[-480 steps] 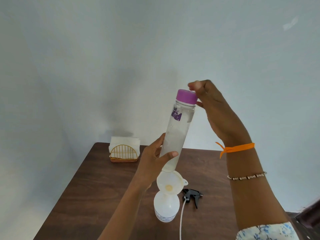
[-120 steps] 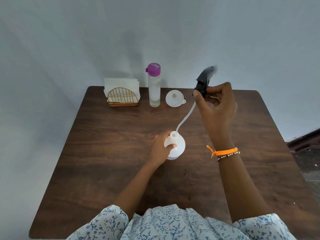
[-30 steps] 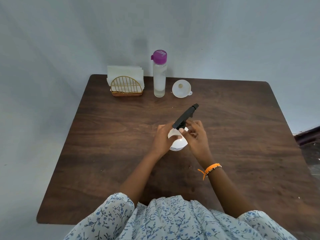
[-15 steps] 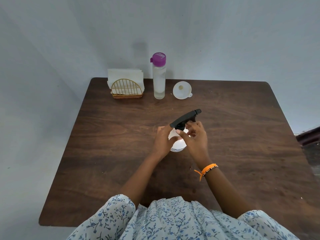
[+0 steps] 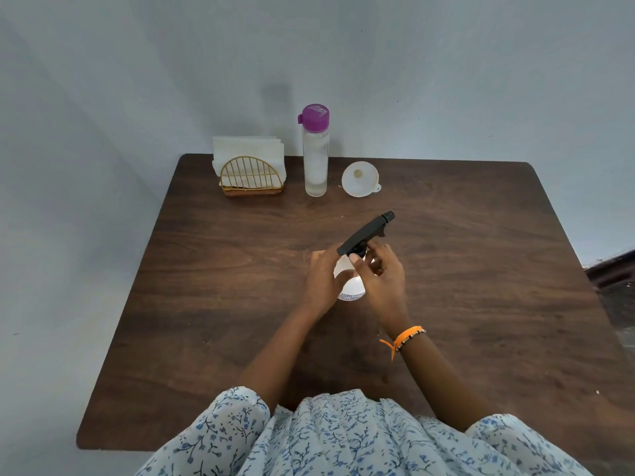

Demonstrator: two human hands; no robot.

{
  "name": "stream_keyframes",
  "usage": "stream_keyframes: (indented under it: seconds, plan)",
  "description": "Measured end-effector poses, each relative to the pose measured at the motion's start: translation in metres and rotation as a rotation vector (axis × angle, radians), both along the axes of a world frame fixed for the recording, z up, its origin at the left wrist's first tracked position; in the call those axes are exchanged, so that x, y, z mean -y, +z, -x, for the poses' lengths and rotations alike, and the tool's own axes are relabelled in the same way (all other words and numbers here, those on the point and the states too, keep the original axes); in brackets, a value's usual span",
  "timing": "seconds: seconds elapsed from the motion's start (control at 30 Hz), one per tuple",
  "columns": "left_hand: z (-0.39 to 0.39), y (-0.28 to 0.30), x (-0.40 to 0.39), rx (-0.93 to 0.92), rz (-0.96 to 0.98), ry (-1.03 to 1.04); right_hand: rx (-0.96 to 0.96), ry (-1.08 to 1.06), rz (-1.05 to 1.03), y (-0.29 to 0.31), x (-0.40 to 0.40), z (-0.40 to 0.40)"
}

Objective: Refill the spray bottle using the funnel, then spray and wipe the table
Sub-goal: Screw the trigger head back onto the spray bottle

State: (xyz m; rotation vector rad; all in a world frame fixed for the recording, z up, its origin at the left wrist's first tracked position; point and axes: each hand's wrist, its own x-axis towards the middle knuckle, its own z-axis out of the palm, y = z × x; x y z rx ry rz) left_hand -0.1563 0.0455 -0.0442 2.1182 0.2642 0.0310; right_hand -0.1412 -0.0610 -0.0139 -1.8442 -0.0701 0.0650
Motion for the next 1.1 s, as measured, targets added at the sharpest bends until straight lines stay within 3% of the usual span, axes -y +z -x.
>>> stream_keyframes:
  seconds: [0.3,0.4,0.63,0.77,0.97,1.1]
  plan:
    - [-0.003,-0.006,0.003,0.078,-0.115,0.027,-0.011,-0.101,0.058,0.001,-0.005,-0.001]
    - [-0.012,-0.003,-0.004,-0.014,-0.029,-0.058,0.047,0.035,0.105,-0.001,0.000,-0.004]
    - [-0.038,0.008,-0.029,-0.168,-0.079,-0.443,-0.005,0.497,0.213,0.008,0.034,-0.051]
    - [-0.037,0.006,-0.024,-0.189,0.037,-0.473,-0.084,0.639,0.225,0.012,0.043,-0.064]
    - [-0.027,-0.014,-0.018,-0.056,0.024,-0.328,0.059,0.514,0.273,0.008,0.038,-0.050]
    - [-0.022,-0.014,-0.009,0.034,-0.026,-0.253,0.158,0.250,0.509,0.003,0.029,-0.029]
